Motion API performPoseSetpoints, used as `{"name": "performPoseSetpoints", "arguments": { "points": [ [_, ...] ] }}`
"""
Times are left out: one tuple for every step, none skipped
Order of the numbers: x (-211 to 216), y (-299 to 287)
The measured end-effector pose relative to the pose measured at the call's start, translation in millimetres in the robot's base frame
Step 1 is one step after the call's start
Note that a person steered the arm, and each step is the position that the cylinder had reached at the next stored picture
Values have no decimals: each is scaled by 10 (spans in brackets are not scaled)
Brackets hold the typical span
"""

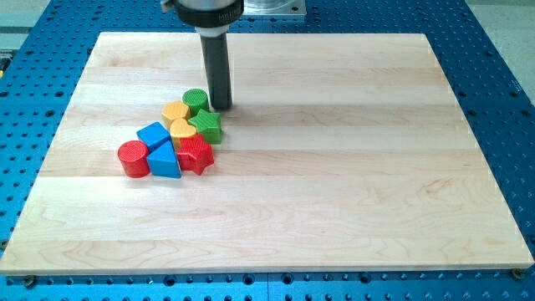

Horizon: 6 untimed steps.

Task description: Move the green circle into the group of the blocks

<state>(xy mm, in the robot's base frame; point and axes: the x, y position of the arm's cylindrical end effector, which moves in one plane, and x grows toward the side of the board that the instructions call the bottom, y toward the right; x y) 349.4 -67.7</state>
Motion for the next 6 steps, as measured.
{"name": "performPoseSetpoints", "arguments": {
  "points": [
    [-182, -286],
    [79, -317],
    [198, -313],
    [239, -301],
    [147, -301],
    [-17, -301]
  ]
}}
